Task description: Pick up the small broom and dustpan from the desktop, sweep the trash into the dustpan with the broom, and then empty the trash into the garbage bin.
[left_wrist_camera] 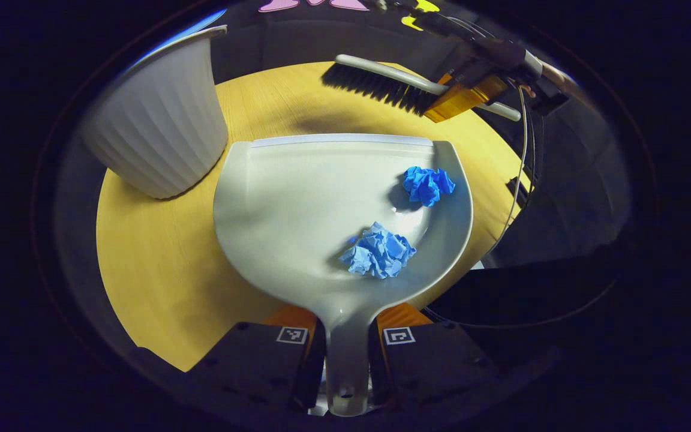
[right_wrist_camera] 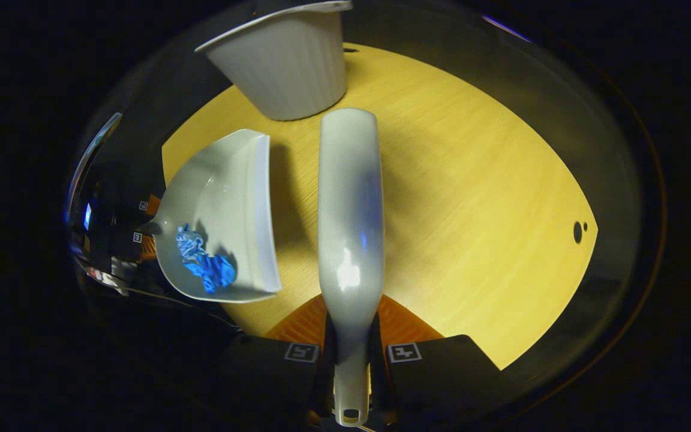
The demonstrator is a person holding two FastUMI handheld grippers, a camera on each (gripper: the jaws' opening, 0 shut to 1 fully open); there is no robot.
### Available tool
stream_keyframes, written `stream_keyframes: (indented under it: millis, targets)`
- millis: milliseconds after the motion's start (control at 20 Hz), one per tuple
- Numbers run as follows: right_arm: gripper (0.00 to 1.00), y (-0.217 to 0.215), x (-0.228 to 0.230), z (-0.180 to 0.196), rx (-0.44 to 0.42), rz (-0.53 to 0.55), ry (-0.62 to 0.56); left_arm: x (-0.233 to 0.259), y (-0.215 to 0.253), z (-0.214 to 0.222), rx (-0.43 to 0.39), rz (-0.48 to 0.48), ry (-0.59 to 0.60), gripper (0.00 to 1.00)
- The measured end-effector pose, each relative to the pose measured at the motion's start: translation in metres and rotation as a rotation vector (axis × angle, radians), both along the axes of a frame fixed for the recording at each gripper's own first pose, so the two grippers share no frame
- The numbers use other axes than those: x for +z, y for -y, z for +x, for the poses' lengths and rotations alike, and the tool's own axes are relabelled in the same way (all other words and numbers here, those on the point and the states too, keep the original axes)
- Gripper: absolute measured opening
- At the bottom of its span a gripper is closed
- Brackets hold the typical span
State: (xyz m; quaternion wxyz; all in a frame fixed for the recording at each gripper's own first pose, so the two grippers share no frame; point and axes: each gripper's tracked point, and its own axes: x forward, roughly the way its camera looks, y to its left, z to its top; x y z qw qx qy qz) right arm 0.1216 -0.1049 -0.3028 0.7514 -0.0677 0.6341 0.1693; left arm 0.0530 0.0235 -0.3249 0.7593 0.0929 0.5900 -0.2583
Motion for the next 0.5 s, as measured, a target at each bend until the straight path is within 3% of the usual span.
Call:
stream_keyframes:
  millis: [200, 400, 500]
  targets:
    - [0.27, 0.024, -0.041, -0.026, -0.175, 0.059, 0.063, 0.021, 0.002, 0.003, -0.004, -0.022, 0.072, 0.30]
    - [0.28, 0.021, -0.070, -0.036, -0.353, 0.230, 0.100, 0.061, -0.003, 0.015, 0.084, -0.046, 0.139, 0.29]
    - [0.27, 0.020, -0.081, -0.037, -0.424, 0.254, 0.137, 0.073, -0.007, 0.024, 0.105, -0.052, 0.161, 0.29]
